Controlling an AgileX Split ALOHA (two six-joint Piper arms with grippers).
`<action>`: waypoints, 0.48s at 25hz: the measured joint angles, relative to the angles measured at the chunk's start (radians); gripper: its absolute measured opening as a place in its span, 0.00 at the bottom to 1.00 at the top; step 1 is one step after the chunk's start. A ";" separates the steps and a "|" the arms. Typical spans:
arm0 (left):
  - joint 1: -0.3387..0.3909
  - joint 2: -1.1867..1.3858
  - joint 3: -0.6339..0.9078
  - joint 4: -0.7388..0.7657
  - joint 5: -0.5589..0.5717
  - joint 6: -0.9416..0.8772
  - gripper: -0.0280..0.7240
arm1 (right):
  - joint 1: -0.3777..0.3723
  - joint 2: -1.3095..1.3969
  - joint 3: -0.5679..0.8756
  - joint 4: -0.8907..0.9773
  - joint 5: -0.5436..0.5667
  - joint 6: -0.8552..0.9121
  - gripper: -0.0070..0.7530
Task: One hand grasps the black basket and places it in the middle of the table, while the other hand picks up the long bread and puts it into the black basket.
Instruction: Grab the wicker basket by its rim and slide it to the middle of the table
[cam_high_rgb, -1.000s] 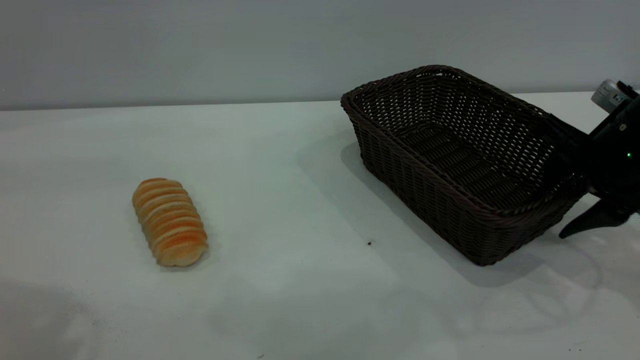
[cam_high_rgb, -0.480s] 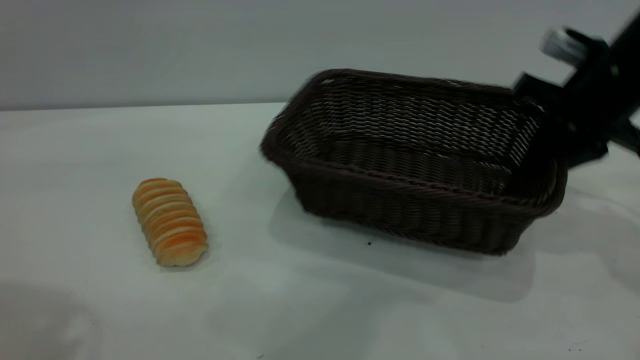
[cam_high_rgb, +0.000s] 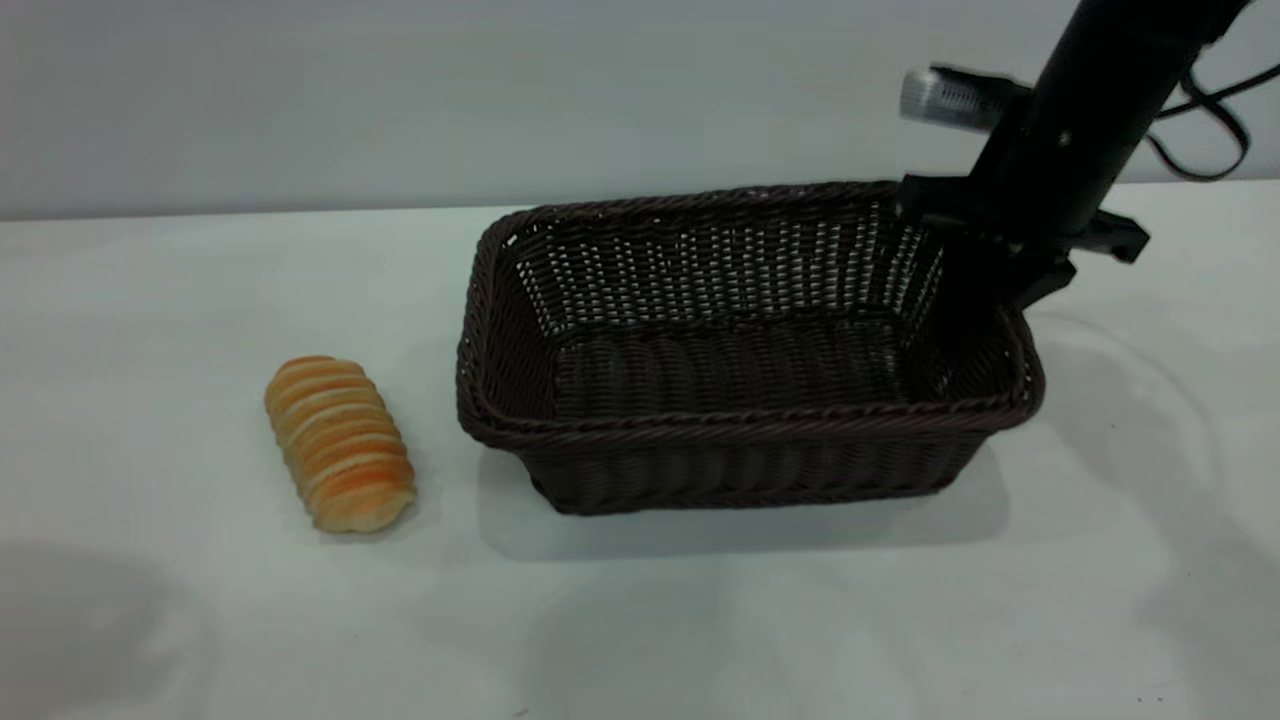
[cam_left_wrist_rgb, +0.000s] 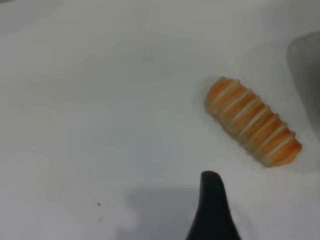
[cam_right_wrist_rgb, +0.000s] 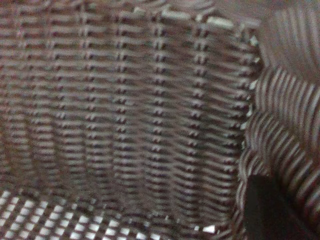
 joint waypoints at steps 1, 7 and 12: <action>0.000 0.019 0.000 -0.008 -0.007 0.000 0.81 | 0.000 0.002 -0.004 0.000 -0.005 -0.007 0.13; -0.002 0.212 -0.001 -0.042 -0.115 0.000 0.81 | 0.003 -0.011 -0.005 -0.078 -0.034 -0.024 0.34; -0.005 0.449 -0.013 -0.082 -0.243 0.000 0.81 | 0.002 -0.135 -0.004 -0.189 -0.002 -0.031 0.67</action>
